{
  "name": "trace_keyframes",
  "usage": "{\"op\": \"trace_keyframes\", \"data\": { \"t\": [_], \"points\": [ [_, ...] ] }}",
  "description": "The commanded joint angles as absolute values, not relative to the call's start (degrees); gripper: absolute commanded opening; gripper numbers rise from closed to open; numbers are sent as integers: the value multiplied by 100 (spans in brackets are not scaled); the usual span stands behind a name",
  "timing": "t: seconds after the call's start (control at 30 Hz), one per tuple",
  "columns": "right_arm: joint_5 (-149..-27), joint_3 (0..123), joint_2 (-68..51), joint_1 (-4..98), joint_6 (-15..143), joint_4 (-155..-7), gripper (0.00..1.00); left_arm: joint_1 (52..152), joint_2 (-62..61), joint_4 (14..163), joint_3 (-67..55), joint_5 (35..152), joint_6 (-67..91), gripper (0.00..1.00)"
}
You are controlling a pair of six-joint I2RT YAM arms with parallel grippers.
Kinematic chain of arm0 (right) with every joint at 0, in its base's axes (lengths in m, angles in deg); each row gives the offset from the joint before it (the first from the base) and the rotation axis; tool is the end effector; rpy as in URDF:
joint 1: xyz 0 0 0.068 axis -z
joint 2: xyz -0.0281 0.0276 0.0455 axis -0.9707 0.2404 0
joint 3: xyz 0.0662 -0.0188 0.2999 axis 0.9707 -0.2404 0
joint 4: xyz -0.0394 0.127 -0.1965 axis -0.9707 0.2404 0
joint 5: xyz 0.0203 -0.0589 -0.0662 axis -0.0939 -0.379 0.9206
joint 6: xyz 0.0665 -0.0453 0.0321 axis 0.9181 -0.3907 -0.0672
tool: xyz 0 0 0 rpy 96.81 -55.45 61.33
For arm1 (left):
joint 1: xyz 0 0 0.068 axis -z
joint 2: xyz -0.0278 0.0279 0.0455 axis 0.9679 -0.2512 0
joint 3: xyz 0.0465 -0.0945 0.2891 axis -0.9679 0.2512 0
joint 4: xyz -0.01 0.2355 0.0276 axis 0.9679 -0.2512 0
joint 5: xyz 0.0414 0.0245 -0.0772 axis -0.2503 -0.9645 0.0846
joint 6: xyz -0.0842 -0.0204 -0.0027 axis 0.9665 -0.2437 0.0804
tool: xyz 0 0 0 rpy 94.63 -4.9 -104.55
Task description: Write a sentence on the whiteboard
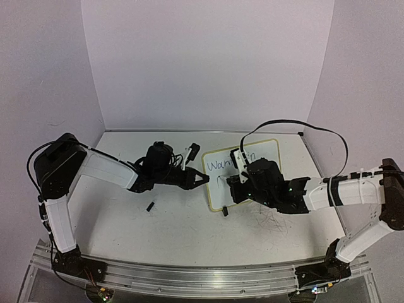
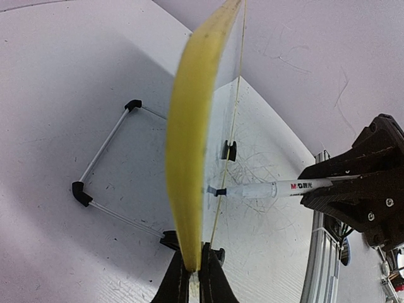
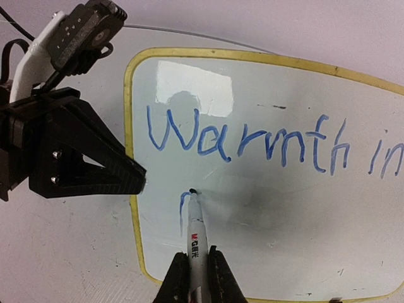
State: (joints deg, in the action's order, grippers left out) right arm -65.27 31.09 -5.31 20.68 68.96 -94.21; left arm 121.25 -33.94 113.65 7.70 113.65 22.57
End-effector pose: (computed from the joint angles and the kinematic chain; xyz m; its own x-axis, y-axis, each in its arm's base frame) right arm 0.2038 0.2612 0.2555 -0.3846 -0.2058 -0.8998 -0.5993 0.7971 0.0738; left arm 0.2756 -0.3353 0.2138 -0.6085 0.1418 -0.7808 0.7607 0.3846 -0.5229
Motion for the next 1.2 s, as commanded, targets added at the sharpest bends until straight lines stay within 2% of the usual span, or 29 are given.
{"op": "trace_keyframes", "data": {
  "t": [0.0, 1.17],
  "points": [
    [-6667, 3221, -428, 2100, 6834, -9476, 0, 12283, -3609, 11069, 627, 11432, 2114, 0],
    [-6759, 2637, -447, 2093, 7076, -9214, 0, 12291, -3572, 11069, 707, 11383, 2079, 0]
  ]
}}
